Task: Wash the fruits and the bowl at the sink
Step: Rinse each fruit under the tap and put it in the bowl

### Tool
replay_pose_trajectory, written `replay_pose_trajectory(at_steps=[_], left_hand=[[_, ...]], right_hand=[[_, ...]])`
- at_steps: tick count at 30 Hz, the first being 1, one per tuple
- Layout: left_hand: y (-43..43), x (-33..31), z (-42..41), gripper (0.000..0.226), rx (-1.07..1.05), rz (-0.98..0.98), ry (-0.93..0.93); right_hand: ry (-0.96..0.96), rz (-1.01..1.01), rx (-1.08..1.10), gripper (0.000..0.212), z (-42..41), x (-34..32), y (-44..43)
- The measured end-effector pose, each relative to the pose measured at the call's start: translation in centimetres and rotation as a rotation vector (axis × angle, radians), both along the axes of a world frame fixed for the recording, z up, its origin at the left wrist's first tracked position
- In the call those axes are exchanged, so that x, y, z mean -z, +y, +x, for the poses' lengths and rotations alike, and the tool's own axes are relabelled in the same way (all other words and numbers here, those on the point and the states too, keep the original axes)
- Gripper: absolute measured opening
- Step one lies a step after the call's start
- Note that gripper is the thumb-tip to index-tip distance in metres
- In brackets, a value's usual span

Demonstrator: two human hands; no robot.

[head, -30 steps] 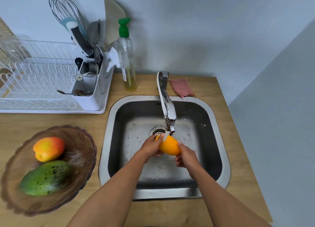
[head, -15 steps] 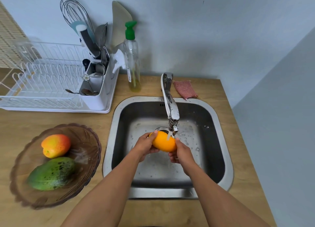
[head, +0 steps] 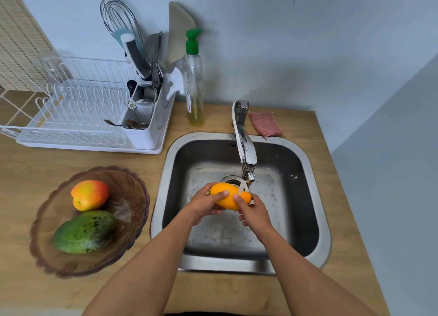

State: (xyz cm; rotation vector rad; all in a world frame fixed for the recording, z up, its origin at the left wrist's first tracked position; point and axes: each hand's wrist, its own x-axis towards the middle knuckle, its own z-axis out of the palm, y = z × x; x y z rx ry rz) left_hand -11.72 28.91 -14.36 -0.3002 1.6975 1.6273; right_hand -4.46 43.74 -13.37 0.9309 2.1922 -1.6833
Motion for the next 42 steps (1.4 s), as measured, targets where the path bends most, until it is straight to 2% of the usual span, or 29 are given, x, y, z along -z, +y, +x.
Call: replay_pose_trajectory(at_steps=[3,6,15,19,22,28,30,33,37,40,42], left_hand=[[0.2,-0.1,0.1,0.042,-0.007,-0.018,-0.009],[0.7,-0.1,0.2,0.041,0.017,-0.079,0.017],[0.7,-0.1,0.4,0.037,-0.029,-0.137,0.080],[0.1,-0.4,0.4,0.032,-0.047,-0.136,0.096],[-0.5,-0.9,0.3,0.037,-0.065,-0.132,0.121],[-2.8,-1.3,-0.3,0.055,-0.146,-0.212,0.186],[-3.5,-2.0,-0.5,0.052,-0.140,-0.212,0.196],[-4.5,-3.5,-0.7,0.037,-0.121,-0.160,0.236],[-5.0,-5.5,-1.1,0.041,-0.029,-0.170,0.323],[-5.2,-6.6,-1.5,0.042,0.027,-0.237,0.425],[-5.5,-6.9,-1.6,0.049,0.071,-0.232,0.427]], right_hand=[[-0.004,-0.005,0.001,0.045,0.4,0.0,0.4],[-0.014,-0.037,0.036,0.035,0.6,0.4,0.8],[-0.025,-0.081,0.094,0.036,0.9,0.6,0.7],[-0.064,-0.230,0.120,0.027,0.6,0.5,0.5],[-0.084,-0.359,0.150,0.024,0.1,0.2,0.0],[-0.157,-0.534,0.068,0.025,-0.9,-0.7,-2.6],[-0.182,-0.573,0.034,0.033,-1.0,-0.8,-3.4],[-0.179,-0.565,-0.104,0.046,-1.2,-0.7,-4.5],[-0.093,-0.569,-0.310,0.053,-1.8,-1.4,-5.9],[0.064,-0.372,-0.288,0.065,-2.7,-1.9,-6.6],[0.181,-0.250,-0.245,0.069,-3.2,-1.9,-6.5]])
